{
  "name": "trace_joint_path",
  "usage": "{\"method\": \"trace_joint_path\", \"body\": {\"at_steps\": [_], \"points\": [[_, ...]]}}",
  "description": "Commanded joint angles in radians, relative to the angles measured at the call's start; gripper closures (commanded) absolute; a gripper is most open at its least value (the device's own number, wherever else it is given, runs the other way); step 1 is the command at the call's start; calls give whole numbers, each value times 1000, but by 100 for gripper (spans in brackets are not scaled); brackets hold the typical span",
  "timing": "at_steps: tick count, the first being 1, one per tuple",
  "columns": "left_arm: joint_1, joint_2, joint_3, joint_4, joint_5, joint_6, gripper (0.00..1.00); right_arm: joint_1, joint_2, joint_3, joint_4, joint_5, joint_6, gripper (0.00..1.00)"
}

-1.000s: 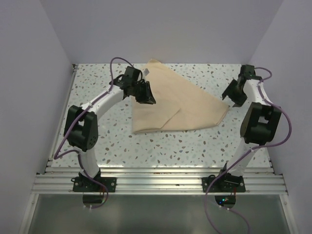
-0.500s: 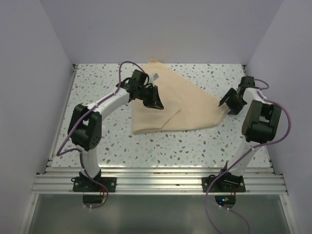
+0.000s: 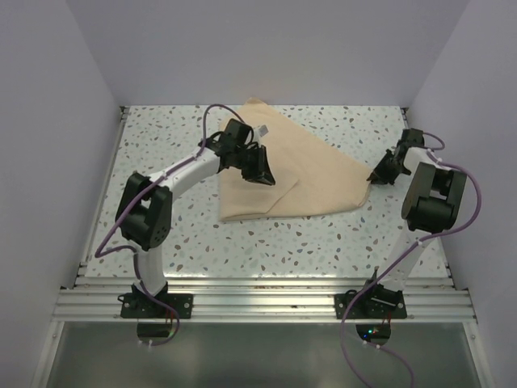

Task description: Prepare the surgical pack

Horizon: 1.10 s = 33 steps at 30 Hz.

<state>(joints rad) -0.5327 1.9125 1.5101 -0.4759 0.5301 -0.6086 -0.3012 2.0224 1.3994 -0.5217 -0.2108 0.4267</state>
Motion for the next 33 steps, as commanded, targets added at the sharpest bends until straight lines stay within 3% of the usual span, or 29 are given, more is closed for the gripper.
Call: {"method": "trace_joint_path", "body": {"at_steps": [1, 5, 15, 26, 33], "points": [[16, -3, 19, 17, -41, -13, 84, 4, 27, -8, 15, -22, -45, 88], [72, 3, 58, -32, -77, 13, 84, 4, -33, -11, 9, -16, -32, 100], [284, -56, 4, -182, -240, 93, 86, 118, -223, 122, -104, -47, 20, 100], [433, -66, -143, -181, -337, 130, 86, 548, -185, 421, -193, -15, 76, 100], [431, -41, -225, -79, -239, 89, 87, 752, -41, 650, -225, 5, 107, 100]]}}
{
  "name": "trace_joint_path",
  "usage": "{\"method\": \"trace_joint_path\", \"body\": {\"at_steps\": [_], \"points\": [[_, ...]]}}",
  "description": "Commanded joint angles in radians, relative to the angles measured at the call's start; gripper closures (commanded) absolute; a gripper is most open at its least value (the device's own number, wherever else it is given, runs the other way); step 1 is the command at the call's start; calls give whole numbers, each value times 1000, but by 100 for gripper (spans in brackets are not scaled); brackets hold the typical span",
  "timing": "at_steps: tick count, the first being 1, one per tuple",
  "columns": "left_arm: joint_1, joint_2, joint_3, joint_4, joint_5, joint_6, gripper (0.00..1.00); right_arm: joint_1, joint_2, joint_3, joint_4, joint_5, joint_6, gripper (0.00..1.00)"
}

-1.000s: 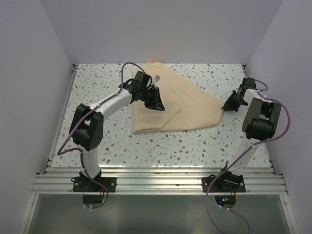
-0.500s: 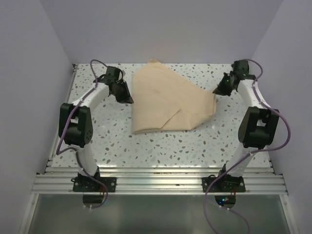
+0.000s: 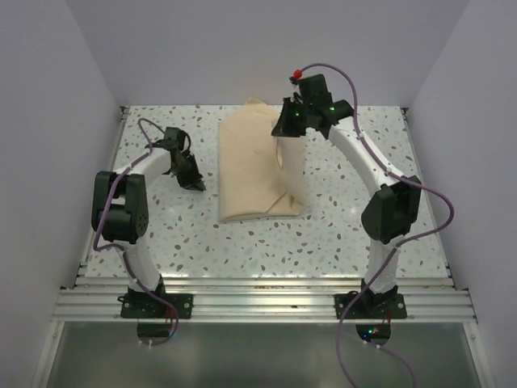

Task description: Prepare the surgical pack

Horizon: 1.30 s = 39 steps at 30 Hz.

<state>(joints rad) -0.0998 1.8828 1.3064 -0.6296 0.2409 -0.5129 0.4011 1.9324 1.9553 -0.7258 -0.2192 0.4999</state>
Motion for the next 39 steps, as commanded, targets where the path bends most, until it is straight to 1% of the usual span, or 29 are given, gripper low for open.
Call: {"method": "trace_joint_path", "body": {"at_steps": [1, 4, 8, 15, 27, 33, 39], "points": [[-1, -5, -24, 79, 58, -10, 87, 65, 66, 117, -23, 15, 38, 100], [-3, 9, -30, 87, 78, -15, 87, 119, 122, 198, -40, 33, 43, 100], [-5, -2, -59, 116, 100, -35, 87, 159, 169, 220, -20, 46, 69, 100], [-5, -14, -79, 120, 110, -30, 87, 214, 244, 271, -1, 31, 117, 100], [-5, -11, -81, 125, 123, -30, 87, 260, 349, 304, 52, 24, 183, 100], [-5, -11, -90, 134, 130, -33, 87, 272, 419, 384, 40, 26, 206, 100], [-5, -13, -91, 134, 132, -29, 87, 275, 448, 370, 52, 29, 212, 100]]}}
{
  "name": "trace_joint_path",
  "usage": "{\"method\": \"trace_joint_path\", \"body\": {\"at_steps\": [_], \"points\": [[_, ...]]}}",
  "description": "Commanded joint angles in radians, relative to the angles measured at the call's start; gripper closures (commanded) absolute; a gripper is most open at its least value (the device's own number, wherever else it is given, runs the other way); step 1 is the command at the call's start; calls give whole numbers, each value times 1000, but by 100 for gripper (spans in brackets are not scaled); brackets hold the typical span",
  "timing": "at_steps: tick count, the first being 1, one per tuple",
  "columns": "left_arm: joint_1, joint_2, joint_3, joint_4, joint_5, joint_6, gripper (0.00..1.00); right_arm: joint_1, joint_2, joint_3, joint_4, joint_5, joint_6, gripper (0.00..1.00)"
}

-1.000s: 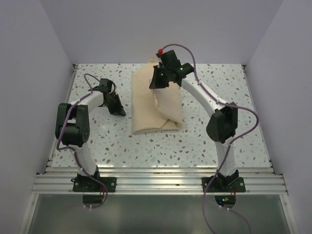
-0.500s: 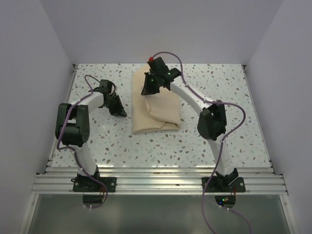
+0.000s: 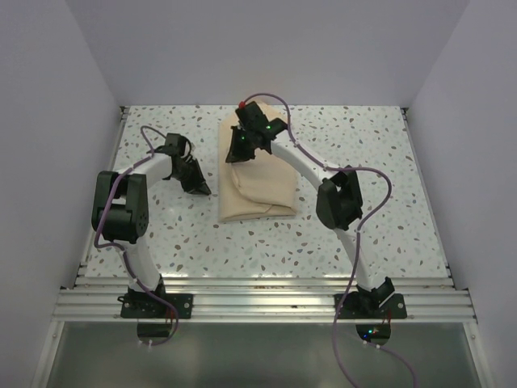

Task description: Prepare the surgical pack

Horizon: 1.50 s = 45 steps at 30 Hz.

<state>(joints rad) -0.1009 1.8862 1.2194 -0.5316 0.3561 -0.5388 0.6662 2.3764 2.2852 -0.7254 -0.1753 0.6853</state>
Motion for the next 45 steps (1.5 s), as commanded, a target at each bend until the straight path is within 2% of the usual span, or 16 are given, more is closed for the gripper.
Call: {"method": "trace_joint_path", "body": {"at_steps": [1, 7, 8, 14, 15, 18, 22, 24, 26, 27, 28, 29, 31, 36, 38, 45], "points": [[-3, -16, -3, 36, 15, 0, 87, 12, 7, 37, 53, -16, 25, 100], [-2, -18, 28, 7, 14, 17, 85, 19, 40, 43, 46, -39, 19, 97], [0, -18, 35, -2, 12, 20, 83, 19, 47, 52, 37, -46, 16, 88], [12, -56, 103, -59, 0, 42, 74, 9, 47, 152, -77, -72, -90, 53], [12, -62, 115, -65, 4, 42, 72, 6, 35, 143, -95, -73, -117, 43], [13, -91, 130, -71, 9, 30, 71, -27, -20, 102, -127, -87, -154, 39], [13, -107, 144, -58, 30, 8, 74, -74, -127, 4, -137, -95, -231, 43], [13, -108, 147, -25, 67, -13, 83, -94, -184, -78, -137, -148, -250, 46], [13, -105, 144, 7, 107, -33, 89, -134, -223, -160, -103, -214, -250, 55], [12, -96, 140, 48, 154, -58, 93, -149, -255, -256, -47, -299, -231, 60], [12, -88, 137, 77, 188, -70, 94, -175, -267, -300, -22, -338, -219, 78], [6, -64, 138, 120, 255, -94, 96, -186, -281, -366, 7, -369, -202, 84], [-14, -38, 149, 142, 294, -113, 97, -207, -295, -414, 26, -424, -199, 96], [-62, 31, 160, 208, 334, -157, 98, -253, -402, -624, 165, -484, -165, 97], [-65, 47, 134, 222, 333, -171, 98, -287, -425, -732, 234, -565, -124, 98], [-65, 105, 121, 164, 256, -127, 98, -326, -468, -957, 425, -711, -78, 98]]}}
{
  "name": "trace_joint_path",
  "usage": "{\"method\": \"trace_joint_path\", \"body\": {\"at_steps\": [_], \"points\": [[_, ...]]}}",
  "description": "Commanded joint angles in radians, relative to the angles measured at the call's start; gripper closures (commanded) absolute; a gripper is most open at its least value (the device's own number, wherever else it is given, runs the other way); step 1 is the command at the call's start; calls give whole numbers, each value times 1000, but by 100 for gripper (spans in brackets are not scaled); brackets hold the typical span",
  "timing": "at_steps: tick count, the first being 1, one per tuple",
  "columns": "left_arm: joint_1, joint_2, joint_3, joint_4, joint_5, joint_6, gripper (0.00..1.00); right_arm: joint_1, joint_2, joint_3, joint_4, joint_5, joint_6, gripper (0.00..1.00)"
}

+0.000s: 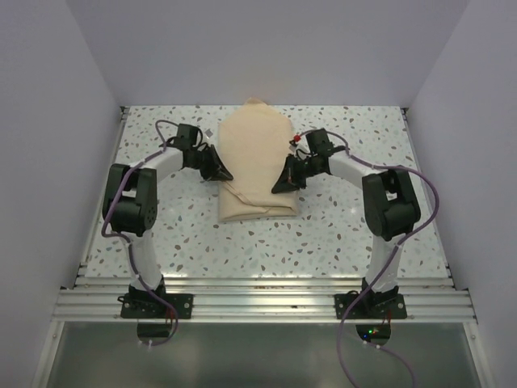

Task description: Prepare the surgical pack

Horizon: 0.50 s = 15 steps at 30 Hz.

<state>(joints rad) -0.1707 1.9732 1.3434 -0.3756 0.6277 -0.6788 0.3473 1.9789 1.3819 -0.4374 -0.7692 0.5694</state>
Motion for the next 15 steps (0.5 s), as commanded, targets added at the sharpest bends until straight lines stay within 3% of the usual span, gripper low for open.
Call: {"method": "trace_joint_path", "body": {"at_steps": [1, 9, 15], "points": [[7, 27, -4, 6, -19, 16, 99, -8, -72, -73, 150, -117, 40, 98], [7, 50, -36, -3, -46, 41, 99, -47, -89, -227, 204, -159, 27, 98], [11, 41, -47, -11, -56, 51, 99, -68, -132, -277, 108, -159, -63, 98]]}}
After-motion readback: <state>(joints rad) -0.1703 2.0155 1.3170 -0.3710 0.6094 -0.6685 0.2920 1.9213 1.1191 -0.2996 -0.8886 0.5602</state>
